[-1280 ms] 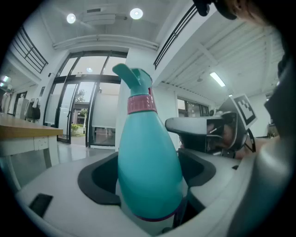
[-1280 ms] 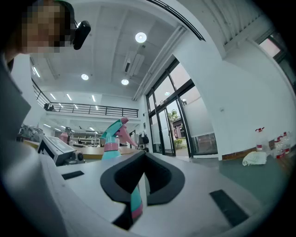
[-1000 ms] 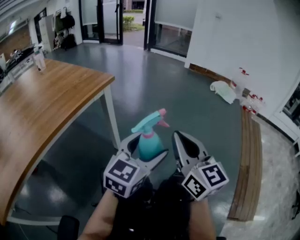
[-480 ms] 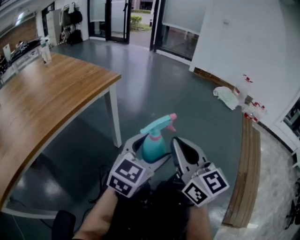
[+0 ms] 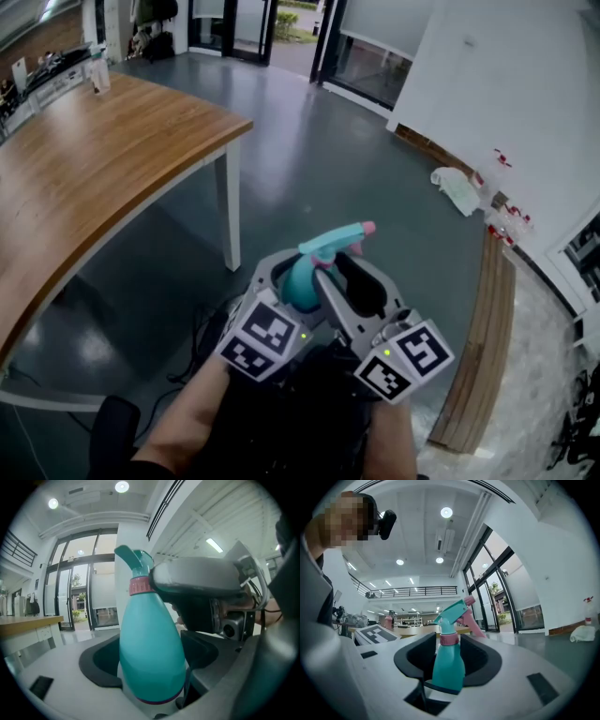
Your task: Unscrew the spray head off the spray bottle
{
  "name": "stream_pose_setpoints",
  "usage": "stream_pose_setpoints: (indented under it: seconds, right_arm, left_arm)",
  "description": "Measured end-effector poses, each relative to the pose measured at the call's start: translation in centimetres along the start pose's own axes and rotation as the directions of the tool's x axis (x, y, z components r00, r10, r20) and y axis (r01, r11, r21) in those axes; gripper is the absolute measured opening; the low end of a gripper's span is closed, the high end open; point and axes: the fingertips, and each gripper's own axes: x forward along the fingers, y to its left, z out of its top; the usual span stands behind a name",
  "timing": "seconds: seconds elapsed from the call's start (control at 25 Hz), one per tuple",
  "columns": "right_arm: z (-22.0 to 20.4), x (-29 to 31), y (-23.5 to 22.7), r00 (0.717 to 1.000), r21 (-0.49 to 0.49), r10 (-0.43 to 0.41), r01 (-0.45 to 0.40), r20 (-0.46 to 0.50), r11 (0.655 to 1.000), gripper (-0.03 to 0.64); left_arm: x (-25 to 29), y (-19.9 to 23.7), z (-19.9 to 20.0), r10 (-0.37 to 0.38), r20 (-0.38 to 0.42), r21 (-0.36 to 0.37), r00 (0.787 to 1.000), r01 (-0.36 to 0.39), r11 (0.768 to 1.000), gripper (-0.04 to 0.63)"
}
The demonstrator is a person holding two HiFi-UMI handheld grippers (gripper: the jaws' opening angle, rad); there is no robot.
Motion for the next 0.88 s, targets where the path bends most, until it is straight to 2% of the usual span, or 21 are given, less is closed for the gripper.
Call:
stream_pose_setpoints:
  seconds: [0.48,0.68,0.88]
  right_arm:
    - [0.0,-0.5,-0.9,1.000,0.001,-0.007,0.007,0.009,1.000,0.146]
    - [0.6,-1.7,-1.6,0.998,0.089,0.047,-0.051,0.045,0.995,0.136]
    - [0.5,-2.5,-1.0,0.992,0.093,0.119,-0.122,0.040,0.988,0.133]
  left_arm:
    - [-0.2,-0.6,-0.3,0.011,-0.036,0.120,0.999,-0.007,0.993,0.402]
    - [-0.9,-1.7,0.6,-0.047,0.000,0.142,0.999,0.047,0.989,0.399]
    - [-1.6,-2.7,0.6,-0.134,-0.003,0.124,0.991,0.133,0.983,0.397]
